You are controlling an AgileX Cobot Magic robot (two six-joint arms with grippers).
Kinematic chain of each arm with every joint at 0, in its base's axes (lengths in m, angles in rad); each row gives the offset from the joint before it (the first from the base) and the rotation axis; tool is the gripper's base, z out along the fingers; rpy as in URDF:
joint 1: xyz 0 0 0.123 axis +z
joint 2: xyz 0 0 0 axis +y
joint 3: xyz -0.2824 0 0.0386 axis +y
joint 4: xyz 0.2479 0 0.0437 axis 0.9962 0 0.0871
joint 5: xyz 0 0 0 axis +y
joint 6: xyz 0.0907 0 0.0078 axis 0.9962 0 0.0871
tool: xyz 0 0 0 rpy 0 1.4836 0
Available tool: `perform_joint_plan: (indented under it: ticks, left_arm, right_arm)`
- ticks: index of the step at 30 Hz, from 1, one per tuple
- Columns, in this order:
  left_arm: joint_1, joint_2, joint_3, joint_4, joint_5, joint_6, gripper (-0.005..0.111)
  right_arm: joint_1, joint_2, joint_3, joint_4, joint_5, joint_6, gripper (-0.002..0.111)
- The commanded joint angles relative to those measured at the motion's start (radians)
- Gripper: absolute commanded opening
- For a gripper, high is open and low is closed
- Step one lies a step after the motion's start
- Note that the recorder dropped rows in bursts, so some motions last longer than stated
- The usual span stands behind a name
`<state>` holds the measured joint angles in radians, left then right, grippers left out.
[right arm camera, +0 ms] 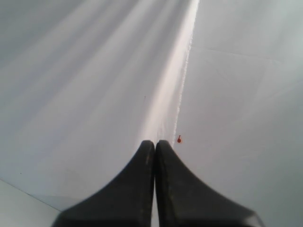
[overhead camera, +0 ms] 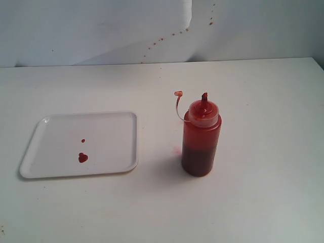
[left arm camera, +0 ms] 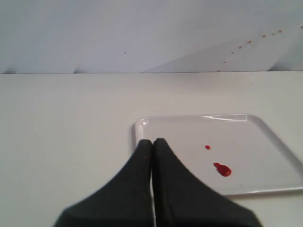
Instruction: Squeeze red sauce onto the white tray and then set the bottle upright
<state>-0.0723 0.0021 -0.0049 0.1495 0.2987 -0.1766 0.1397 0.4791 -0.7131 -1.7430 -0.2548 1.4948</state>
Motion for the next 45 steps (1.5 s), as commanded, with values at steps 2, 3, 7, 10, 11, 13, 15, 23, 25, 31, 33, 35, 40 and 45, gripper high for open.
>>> perform_joint_plan:
  ticks: [2,3,7,10,11,13,15,23,25,31,33,35,40,45]
  left_arm:
    - [0.086,-0.002,0.005,0.064,-0.006,0.002,0.0]
    - [0.098,-0.002,0.005,0.077,-0.006,0.002,0.0]
    - [0.104,-0.002,0.005,0.099,-0.003,0.031,0.0]
    - [0.102,-0.002,0.005,0.099,-0.003,0.032,0.0]
    - [0.102,-0.002,0.005,0.099,-0.003,0.032,0.0]
    - [0.102,-0.002,0.005,0.099,-0.003,0.032,0.0]
    - [0.102,-0.002,0.005,0.099,-0.002,0.033,0.0]
    - [0.102,-0.002,0.005,0.091,0.003,0.025,0.0]
    - [0.102,-0.002,0.005,0.091,0.005,0.024,0.0]
    - [0.061,-0.002,0.005,0.055,0.084,0.02,0.0]
    - [0.059,-0.002,0.005,0.055,0.084,0.02,0.0]
    - [0.059,-0.002,0.005,0.055,0.084,0.023,0.0]
    - [0.059,-0.002,0.005,0.048,0.079,0.023,0.0]
    - [0.059,-0.002,0.005,0.043,0.076,0.021,0.0]
  right_arm:
    - [0.0,-0.003,0.007,-0.001,0.004,0.005,0.0]
    - [0.0,-0.003,0.007,-0.001,0.004,0.005,0.0]
    - [0.0,-0.003,0.007,-0.001,0.004,0.005,0.0]
    - [0.0,-0.003,0.007,-0.001,0.004,0.005,0.0]
    - [0.0,-0.003,0.007,-0.001,0.004,0.005,0.0]
    - [0.0,-0.003,0.007,-0.001,0.004,0.005,0.0]
    - [0.0,-0.003,0.007,-0.001,0.004,0.005,0.0]
    - [0.0,-0.003,0.007,-0.001,0.004,0.005,0.0]
    - [0.0,-0.003,0.007,-0.001,0.004,0.005,0.0]
    - [0.0,-0.003,0.007,-0.001,0.004,0.005,0.0]
    - [0.0,-0.003,0.007,-0.001,0.004,0.005,0.0]
    - [0.0,-0.003,0.007,-0.001,0.004,0.005,0.0]
    - [0.0,-0.003,0.007,-0.001,0.004,0.005,0.0]
    - [0.0,-0.003,0.007,-0.001,0.004,0.005,0.0]
